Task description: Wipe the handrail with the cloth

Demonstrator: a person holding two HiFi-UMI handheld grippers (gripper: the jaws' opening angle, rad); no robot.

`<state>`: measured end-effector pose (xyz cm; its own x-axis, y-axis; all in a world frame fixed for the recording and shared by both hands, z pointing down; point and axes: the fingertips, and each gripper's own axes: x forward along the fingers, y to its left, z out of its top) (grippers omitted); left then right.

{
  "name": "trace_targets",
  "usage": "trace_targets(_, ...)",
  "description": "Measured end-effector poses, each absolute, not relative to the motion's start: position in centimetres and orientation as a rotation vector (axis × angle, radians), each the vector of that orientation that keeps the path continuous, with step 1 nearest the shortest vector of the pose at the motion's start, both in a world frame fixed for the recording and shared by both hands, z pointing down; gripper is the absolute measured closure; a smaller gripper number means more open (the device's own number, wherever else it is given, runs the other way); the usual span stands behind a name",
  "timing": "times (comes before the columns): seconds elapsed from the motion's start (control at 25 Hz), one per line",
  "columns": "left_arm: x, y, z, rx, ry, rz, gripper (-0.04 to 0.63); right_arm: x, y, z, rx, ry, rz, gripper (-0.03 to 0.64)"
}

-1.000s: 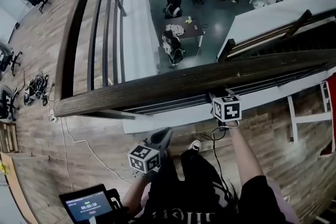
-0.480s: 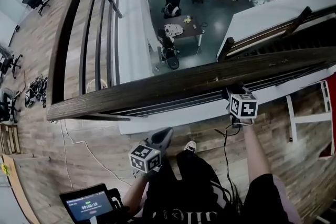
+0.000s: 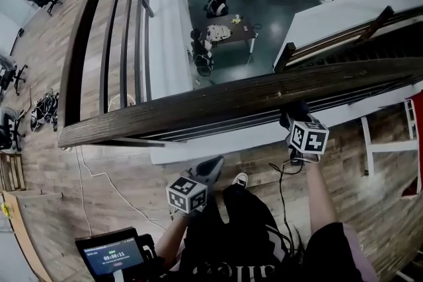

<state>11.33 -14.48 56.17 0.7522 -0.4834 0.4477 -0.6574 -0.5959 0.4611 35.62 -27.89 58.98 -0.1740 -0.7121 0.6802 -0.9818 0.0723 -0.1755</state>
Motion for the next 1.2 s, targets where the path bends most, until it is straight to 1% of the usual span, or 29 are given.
trace_targets(0.4,7.4,-11.8,58.7,2.291,-0.871,0.322,0.595,27.0,-20.3,64.6,1.496,-1.946,0.947,0.508)
trace_targets(0.48,4.9,-11.0,59.4,2.299,-0.888,0.326,0.595,23.8,-19.0,65.7,1.462,-1.953,0.947,0.508)
trace_targets(0.6,-0.8,-11.2,59.4,2.306,-0.932,0.318,0.595,17.4,-18.5,65.7,1.419,-1.957,0.947,0.508)
trace_targets(0.72,-4.3,-11.2,59.6,2.28,-0.94,0.306,0.595,12.7,-18.3,66.2,1.37,-1.967,0.938,0.508)
trace_targets(0.92,-12.8,-10.4,62.3,2.241,-0.956,0.255,0.595,1.9,-17.8,68.8,1.281,-1.987,0.906,0.508)
trace_targets(1.2,-18.8,-10.2,66.8,2.182,-1.005,0.25,0.595,-7.0,-18.9,72.7,1.201,-2.032,0.907,0.508)
